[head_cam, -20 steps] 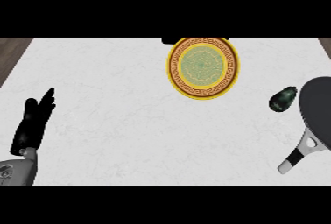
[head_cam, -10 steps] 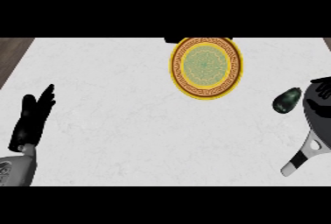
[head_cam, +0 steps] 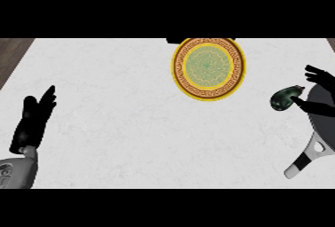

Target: Pick the eggplant from the plate and place it in the pan

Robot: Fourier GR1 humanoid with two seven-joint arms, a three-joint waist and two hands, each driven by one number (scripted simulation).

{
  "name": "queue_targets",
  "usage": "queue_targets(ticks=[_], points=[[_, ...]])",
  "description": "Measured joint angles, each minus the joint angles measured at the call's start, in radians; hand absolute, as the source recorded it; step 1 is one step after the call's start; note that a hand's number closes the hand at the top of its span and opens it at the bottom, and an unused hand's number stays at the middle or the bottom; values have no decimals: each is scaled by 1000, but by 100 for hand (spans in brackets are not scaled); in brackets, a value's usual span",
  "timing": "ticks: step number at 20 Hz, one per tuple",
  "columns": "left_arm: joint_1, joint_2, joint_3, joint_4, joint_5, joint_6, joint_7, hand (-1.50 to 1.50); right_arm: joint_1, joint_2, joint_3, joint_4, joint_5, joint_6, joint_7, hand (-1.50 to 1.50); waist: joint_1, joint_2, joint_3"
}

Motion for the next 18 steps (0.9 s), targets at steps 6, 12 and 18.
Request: queue_targets(ticks=[6,12,18], points=[[-2,-6,-2,-9,-8,6,8,0,-10,-19,-86,-8,-84,11,-24,-150,-2,0,1],[12,-3,4,-14,-8,0,9,0,7,-125,-163,3,-157,63,11,-150,-9,-2,1],[13,3,17,-15,0,-6,11,0,77,-275,-231,16,-222,166,33,-150,-21,-3,2]])
